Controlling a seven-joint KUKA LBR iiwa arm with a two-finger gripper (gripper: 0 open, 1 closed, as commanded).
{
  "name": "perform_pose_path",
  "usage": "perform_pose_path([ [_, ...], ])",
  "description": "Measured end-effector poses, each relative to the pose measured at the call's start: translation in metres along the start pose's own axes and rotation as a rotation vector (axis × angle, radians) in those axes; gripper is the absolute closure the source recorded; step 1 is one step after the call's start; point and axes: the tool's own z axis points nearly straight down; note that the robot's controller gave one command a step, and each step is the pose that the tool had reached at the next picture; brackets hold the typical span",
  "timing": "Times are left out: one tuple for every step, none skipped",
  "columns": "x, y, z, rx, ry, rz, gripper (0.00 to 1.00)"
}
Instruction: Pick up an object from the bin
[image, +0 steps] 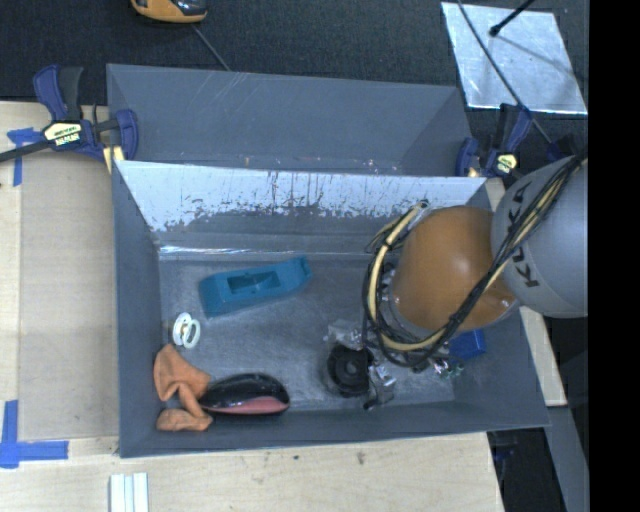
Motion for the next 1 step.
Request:
perform_pose_path([
  [-0.0011, -0.0006, -0.0182, 0.001, -0.003, 0.002, 1.00],
])
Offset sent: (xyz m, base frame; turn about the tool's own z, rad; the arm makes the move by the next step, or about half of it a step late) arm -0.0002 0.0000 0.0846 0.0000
